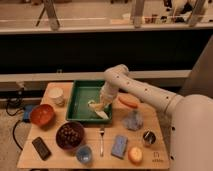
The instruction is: Place banana in plastic cup
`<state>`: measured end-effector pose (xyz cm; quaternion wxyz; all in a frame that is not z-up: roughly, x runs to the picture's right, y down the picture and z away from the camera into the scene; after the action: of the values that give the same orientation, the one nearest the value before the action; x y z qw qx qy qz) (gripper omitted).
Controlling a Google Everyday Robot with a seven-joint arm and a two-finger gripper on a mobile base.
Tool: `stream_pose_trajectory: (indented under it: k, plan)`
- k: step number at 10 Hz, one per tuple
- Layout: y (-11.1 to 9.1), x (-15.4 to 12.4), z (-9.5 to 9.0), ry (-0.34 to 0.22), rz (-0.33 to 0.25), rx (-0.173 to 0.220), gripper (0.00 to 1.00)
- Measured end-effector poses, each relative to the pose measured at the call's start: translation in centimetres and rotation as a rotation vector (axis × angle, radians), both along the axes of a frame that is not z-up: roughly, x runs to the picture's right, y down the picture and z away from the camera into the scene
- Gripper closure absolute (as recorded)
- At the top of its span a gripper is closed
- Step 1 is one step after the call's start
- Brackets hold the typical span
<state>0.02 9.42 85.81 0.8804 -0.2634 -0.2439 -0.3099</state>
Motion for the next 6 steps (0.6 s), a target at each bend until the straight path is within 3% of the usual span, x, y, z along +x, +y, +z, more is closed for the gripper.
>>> stream_pose_trajectory:
  k: [2, 6]
  plan:
    - [0.3, 1.1, -1.4, 0.001, -0.002, 0.006, 0.91]
    - [1.0, 0.8, -3.5, -0.017, -0.033, 0.011, 0.91]
